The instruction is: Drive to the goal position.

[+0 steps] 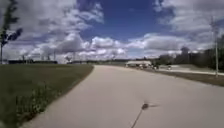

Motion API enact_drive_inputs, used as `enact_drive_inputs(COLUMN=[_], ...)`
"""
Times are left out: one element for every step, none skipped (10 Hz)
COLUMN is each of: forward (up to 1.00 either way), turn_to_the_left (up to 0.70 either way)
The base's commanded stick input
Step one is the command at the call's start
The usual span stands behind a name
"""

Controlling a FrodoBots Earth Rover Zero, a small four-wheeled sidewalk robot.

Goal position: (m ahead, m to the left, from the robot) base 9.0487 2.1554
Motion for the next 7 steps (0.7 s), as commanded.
enact_drive_inputs(forward=[1.0,1.0,1.0,1.0,1.0,1.0,1.0], turn_to_the_left=[0.0,0.0,0.0,0.0,0.0,0.0,0.0])
